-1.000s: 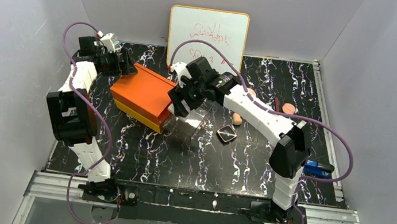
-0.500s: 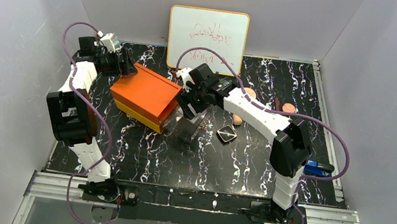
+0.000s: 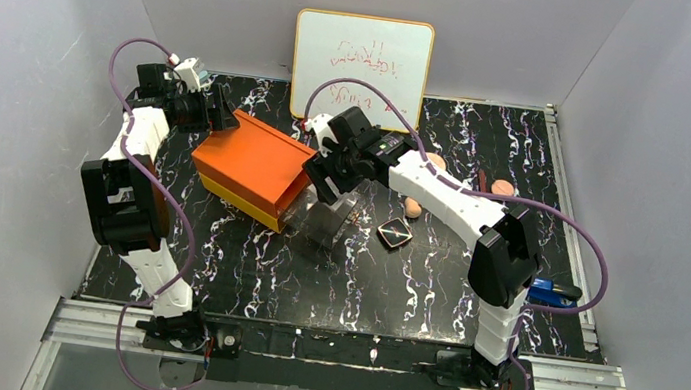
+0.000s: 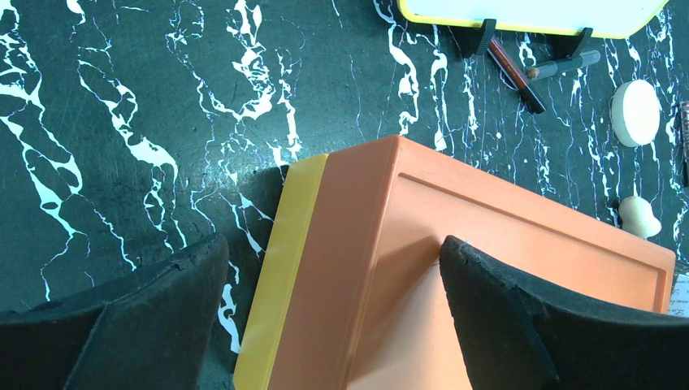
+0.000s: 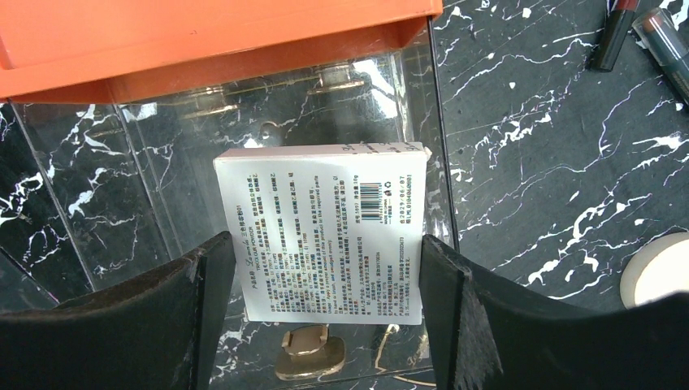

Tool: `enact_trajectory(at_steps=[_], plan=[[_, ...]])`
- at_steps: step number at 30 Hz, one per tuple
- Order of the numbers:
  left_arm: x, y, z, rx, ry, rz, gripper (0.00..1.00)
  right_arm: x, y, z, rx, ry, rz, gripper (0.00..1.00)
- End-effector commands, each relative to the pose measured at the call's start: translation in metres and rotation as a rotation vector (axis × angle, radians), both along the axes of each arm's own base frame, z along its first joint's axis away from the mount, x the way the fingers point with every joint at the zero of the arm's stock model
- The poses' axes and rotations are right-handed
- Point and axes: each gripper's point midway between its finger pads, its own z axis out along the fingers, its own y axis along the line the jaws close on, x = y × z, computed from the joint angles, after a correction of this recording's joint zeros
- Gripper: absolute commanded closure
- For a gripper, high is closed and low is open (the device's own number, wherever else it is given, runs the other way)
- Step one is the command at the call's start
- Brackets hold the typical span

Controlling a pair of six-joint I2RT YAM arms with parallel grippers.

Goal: Organize the makeup
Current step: Place the makeup in the drawer, then pick up the makeup from the corner of the board.

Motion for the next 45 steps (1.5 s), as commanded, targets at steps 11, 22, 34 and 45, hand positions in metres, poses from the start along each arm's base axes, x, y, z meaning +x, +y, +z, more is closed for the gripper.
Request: enact_trajectory(at_steps=[11,22,34,45], plan=[[-0.020,-0.001,-0.020,0.035,0.090,0.005,0.02,0.004,0.013,0.025,0.061,-0.027,0.039,0.02],[-0.020,-0.002,-0.018,0.035,0.087,0.003,0.02,0.053,-0.022,0.118,0.206,-0.238,-0.208,0.02],[-0.019,-0.003,-0.011,0.031,0.074,0.004,0.02,0.133,-0.310,0.099,0.179,-0.179,-1.112,0.02],[-0.012,-0.010,0.007,-0.002,0.046,-0.001,0.02,0.043,-0.429,0.026,0.048,-0.018,-1.556,0.02]])
